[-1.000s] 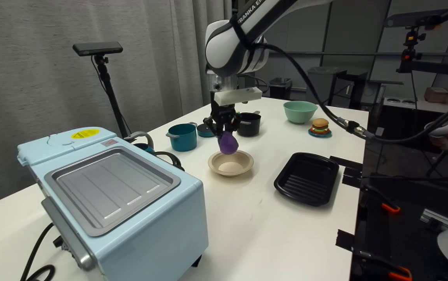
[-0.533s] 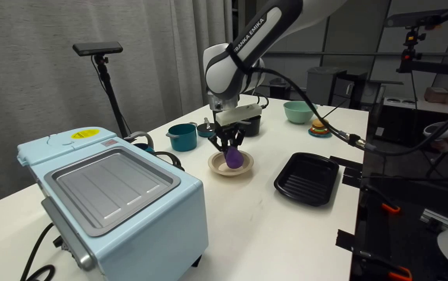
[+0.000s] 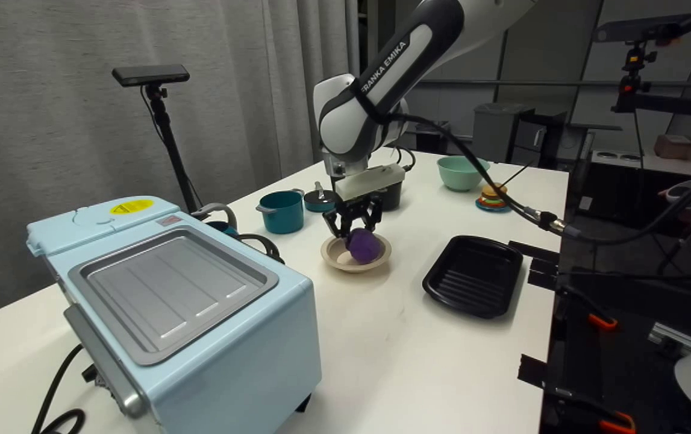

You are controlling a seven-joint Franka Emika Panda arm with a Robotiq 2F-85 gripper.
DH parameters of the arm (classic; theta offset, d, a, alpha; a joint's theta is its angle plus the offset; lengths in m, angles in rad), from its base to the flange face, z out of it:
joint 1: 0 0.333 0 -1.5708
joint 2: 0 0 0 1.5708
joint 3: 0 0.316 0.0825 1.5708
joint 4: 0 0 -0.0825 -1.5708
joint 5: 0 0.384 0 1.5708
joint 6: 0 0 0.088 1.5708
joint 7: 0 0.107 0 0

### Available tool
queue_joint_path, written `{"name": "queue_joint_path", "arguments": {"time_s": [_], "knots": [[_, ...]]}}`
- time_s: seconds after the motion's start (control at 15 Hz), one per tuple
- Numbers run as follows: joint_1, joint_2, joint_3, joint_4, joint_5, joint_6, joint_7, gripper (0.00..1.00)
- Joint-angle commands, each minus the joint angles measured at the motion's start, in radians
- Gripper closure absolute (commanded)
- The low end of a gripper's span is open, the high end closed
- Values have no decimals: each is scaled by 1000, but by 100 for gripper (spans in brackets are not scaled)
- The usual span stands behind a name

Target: Put the purple ball inside the bowl

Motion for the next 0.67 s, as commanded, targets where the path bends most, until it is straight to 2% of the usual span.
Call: {"name": "queue_joint_path", "arguments": {"time_s": [0.0,0.13,0.6], "knots": [[10,-13,-18,-6,-9,0,8,15],[9,-30,-19,-16,-7,4,4,2],[4,-8,-13,1,3,-2,-3,0]]}}
